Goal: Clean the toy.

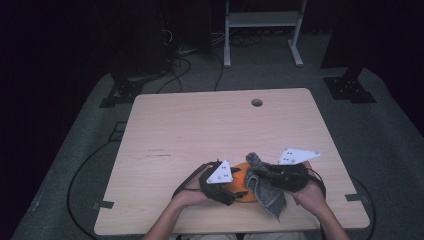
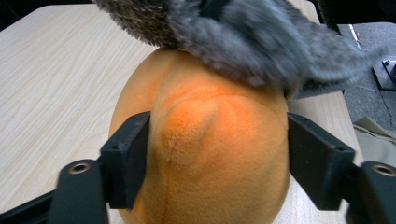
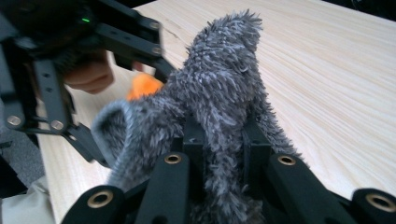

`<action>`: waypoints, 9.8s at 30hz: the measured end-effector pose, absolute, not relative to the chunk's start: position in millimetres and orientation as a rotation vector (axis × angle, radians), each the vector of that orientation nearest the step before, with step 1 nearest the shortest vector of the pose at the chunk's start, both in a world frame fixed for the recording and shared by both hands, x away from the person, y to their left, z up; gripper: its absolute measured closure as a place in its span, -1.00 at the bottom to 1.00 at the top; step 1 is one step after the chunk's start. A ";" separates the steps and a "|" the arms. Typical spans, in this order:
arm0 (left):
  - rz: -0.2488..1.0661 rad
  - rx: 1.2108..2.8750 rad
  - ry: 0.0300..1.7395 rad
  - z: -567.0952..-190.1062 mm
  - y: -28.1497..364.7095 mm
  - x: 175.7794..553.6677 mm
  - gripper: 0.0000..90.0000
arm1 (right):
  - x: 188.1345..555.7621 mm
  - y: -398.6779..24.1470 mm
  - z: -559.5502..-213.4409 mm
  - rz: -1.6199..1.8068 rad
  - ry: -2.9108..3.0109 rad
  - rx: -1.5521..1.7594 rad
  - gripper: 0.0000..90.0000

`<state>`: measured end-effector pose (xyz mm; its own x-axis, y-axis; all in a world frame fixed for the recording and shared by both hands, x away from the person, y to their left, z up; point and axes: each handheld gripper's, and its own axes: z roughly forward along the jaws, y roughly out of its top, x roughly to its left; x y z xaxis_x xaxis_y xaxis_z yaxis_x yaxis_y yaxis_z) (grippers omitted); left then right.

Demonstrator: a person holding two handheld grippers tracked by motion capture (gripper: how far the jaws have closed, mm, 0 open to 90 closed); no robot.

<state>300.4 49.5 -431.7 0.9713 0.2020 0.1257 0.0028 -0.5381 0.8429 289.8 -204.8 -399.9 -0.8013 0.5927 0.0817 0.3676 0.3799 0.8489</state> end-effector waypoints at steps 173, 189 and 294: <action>0.242 2.026 0.247 -439.0 34.7 306.3 -0.21 | 280.5 -229.4 -392.9 1.363 2.255 0.948 0.68; 0.217 2.022 0.213 -442.6 33.0 304.0 -0.20 | 282.3 -240.7 -396.4 1.293 2.274 0.967 0.68; 0.276 2.031 0.338 -440.9 42.3 314.7 -0.38 | 285.6 -238.6 -403.1 1.432 2.230 1.034 0.67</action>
